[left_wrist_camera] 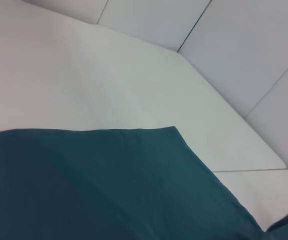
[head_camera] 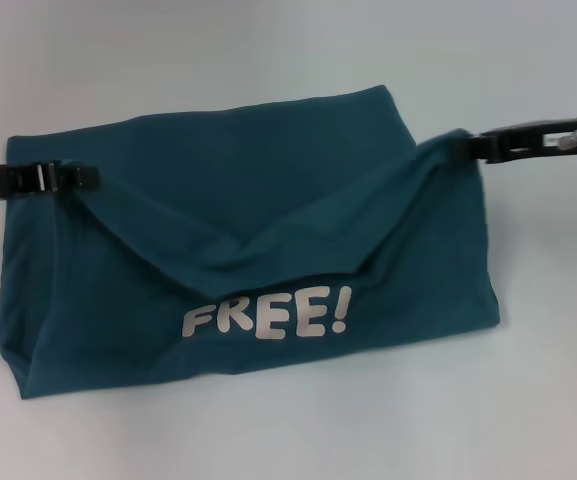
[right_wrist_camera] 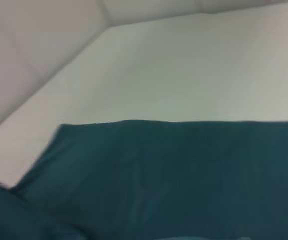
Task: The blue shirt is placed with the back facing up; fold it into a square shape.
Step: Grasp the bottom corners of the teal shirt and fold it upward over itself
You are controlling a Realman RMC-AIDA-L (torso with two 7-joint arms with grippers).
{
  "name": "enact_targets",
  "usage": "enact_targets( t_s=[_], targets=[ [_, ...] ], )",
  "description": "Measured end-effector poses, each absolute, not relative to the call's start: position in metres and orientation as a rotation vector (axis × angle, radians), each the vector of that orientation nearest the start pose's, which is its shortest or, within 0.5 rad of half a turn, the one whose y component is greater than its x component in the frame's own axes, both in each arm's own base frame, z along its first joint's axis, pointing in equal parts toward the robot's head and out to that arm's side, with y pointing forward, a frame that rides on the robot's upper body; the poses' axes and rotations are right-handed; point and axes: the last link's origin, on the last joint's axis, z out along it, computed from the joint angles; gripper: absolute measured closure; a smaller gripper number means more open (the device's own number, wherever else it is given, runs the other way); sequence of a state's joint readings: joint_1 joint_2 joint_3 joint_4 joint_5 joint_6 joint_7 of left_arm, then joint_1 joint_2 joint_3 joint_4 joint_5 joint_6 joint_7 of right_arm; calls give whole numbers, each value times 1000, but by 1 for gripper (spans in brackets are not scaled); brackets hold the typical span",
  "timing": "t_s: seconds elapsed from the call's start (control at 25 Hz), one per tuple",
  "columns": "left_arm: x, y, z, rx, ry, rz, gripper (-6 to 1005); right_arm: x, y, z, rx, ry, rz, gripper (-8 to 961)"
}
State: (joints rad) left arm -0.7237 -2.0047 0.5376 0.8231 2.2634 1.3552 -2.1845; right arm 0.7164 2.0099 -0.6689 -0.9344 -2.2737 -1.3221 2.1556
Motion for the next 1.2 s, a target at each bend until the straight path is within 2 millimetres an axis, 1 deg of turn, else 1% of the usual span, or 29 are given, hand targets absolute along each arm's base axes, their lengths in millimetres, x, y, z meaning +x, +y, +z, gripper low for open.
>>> enact_targets(
  t_s=[0.2, 0.24, 0.32, 0.4, 0.52, 0.64, 0.76, 0.84, 0.92, 1.2],
  targets=[
    [-242, 418, 76, -2272, -1308, -570, 979, 194, 420, 60, -2571, 904, 457, 885],
    [-242, 418, 75, -2272, -1309, -570, 979, 189, 420, 56, -2607, 879, 455, 885],
    [-242, 418, 74, -2275, -1313, -570, 979, 187, 420, 50, -2636, 867, 436, 884],
    [-243, 417, 74, -2277, -1318, -569, 979, 192, 422, 47, -2610, 902, 407, 883],
    [-245, 415, 73, -2276, -1325, -569, 979, 209, 429, 49, -2509, 1007, 338, 883],
    [-246, 415, 73, -2275, -1327, -569, 979, 229, 433, 57, -2389, 1095, 294, 883],
    [-246, 415, 72, -2276, -1327, -570, 979, 242, 434, 65, -2306, 1144, 304, 883],
    [-245, 415, 72, -2278, -1326, -570, 979, 247, 435, 69, -2270, 1156, 321, 884],
    [-244, 415, 70, -2281, -1326, -568, 979, 249, 436, 69, -2248, 1156, 332, 884],
    [-246, 419, 64, -2264, -1297, -549, 978, 256, 444, 56, -2161, 1168, 343, 884]
  ],
)
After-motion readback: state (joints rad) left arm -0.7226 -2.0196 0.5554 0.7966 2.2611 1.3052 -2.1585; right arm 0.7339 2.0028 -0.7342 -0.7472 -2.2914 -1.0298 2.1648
